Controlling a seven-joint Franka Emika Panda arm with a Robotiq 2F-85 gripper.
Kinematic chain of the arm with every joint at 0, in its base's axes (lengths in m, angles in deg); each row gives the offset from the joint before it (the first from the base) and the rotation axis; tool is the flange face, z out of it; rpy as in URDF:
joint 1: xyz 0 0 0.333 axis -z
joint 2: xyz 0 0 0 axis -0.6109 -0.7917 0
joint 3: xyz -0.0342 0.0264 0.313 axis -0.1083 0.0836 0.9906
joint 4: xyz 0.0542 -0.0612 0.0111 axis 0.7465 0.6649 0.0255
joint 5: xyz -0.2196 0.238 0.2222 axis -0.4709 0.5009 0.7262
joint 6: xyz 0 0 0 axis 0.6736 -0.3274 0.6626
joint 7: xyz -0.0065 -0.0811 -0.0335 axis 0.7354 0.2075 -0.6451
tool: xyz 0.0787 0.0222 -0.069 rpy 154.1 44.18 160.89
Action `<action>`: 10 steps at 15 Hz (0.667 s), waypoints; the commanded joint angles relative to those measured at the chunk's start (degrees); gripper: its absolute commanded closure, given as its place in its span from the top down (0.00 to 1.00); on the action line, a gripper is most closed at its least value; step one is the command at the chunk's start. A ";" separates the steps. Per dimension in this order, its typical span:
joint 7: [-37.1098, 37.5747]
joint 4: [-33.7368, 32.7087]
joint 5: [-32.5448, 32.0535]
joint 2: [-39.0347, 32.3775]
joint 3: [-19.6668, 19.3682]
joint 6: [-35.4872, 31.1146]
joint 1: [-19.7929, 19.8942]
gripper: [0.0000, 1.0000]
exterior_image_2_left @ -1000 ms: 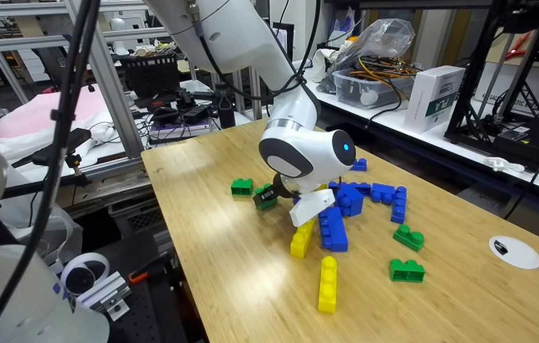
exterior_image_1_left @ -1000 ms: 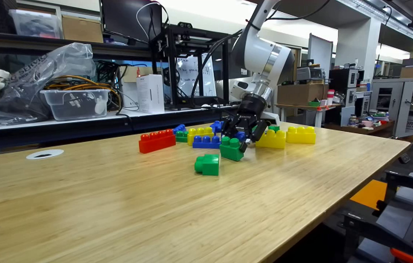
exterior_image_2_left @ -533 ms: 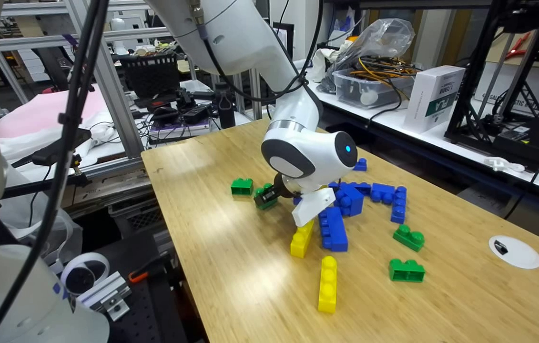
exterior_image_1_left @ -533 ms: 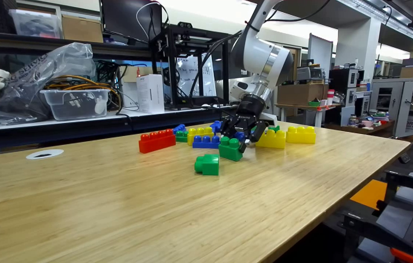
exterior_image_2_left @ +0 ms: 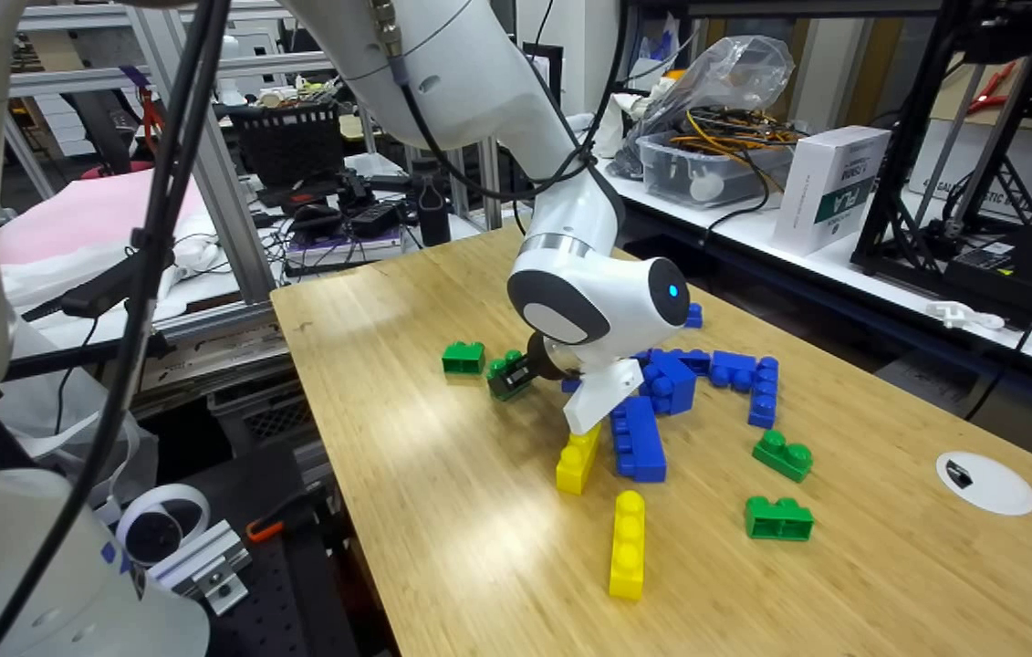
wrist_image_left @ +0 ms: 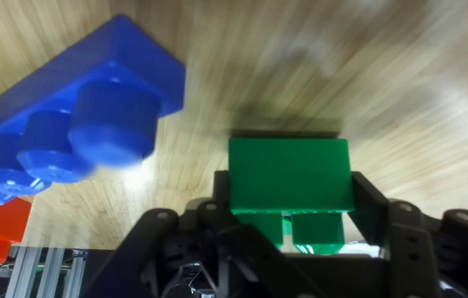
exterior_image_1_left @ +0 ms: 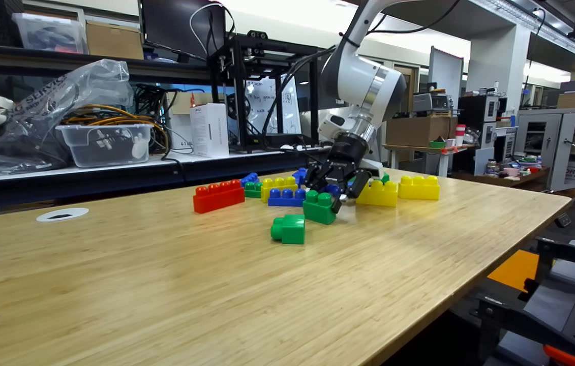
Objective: Set one green block upright on the table
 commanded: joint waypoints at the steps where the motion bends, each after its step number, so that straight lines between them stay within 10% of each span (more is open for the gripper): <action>1: -2.67 -1.29 1.02 -1.25 -0.27 1.75 0.52 0.45; 10: -2.56 -1.30 0.77 -1.29 -0.48 2.02 0.47 0.45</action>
